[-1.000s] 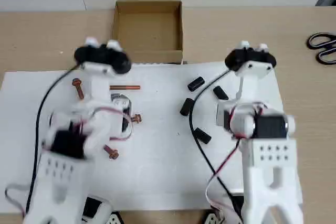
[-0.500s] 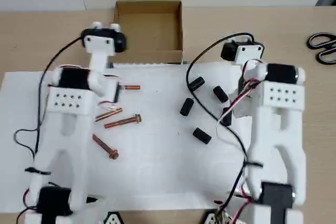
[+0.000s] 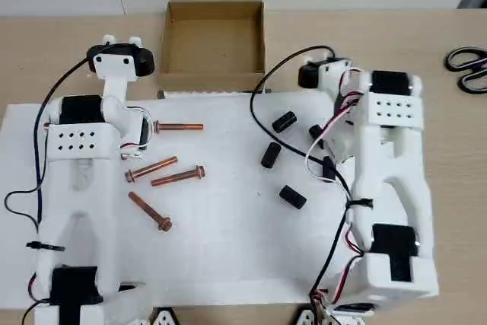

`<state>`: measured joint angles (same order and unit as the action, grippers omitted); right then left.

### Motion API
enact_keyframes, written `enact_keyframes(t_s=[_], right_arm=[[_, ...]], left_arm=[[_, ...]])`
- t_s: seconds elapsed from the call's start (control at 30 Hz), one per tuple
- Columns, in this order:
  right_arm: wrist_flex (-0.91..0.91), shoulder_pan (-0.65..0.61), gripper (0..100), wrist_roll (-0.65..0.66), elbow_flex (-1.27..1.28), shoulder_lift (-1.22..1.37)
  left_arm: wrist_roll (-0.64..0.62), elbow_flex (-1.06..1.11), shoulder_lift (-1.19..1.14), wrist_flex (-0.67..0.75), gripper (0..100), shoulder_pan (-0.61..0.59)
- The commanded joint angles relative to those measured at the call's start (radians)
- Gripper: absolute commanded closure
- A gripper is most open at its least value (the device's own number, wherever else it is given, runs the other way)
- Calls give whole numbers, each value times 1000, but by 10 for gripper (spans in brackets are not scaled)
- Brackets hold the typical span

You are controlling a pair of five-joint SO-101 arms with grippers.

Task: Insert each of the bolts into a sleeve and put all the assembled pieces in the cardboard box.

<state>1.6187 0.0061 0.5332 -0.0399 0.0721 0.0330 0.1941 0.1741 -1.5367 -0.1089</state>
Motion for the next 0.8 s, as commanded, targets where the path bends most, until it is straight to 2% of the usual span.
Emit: enact_keyframes(t_s=[0.0, 0.2, 0.37, 0.77], right_arm=[[5, -21, 994, 12, -44, 5], [-76, -15, 979, 23, -48, 71], [-150, -16, 840, 49, -49, 142], [-90, -27, 837, 100, -394, 325]], left_arm=[[20, -45, 3, 11, 992, 2], [25, -45, 5, 6, 992, -3], [26, -42, 2, -6, 992, -5], [28, 5, 2, -11, 992, 0]])
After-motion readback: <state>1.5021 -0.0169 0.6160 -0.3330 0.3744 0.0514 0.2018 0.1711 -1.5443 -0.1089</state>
